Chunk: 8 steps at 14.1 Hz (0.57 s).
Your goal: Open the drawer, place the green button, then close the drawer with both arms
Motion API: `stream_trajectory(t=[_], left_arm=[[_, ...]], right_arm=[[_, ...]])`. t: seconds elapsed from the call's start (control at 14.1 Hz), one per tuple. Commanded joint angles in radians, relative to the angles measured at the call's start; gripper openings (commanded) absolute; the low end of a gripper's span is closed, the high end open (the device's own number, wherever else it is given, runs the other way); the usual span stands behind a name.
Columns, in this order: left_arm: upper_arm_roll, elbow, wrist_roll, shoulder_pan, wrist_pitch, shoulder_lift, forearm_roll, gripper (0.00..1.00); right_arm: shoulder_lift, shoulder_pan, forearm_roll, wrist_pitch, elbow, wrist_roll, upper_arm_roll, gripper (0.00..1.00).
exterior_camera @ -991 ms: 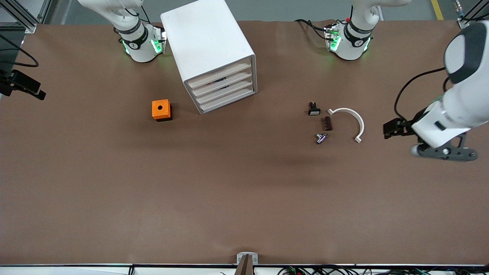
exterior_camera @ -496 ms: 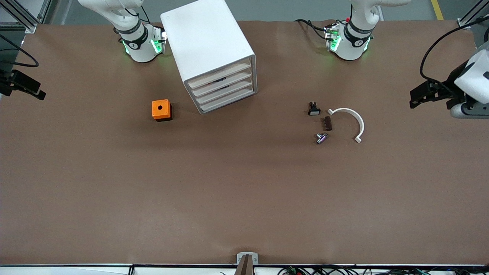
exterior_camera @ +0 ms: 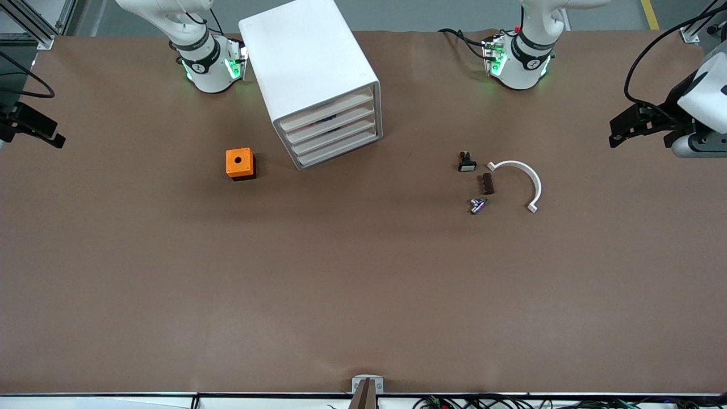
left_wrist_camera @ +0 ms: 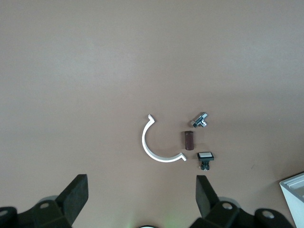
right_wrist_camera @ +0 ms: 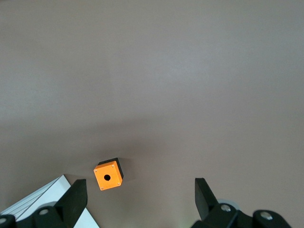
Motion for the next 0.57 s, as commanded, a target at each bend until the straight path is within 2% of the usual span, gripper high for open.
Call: stream_trajectory(t=[0.0,0.5], left_arm=[[-0.016,-0.017,-0.006,0.011,0.001,-0.018,0.001,1.00],[-0.022,0.006,-0.006,0.014,0.003,-0.005,0.001,1.00]], right_arm=[[-0.005,-0.014,-0.020,-0.008,0.009,0.003,0.013,1.00],[-0.005,-0.014,-0.020,-0.008,0.010,0.003,0.013,1.00]])
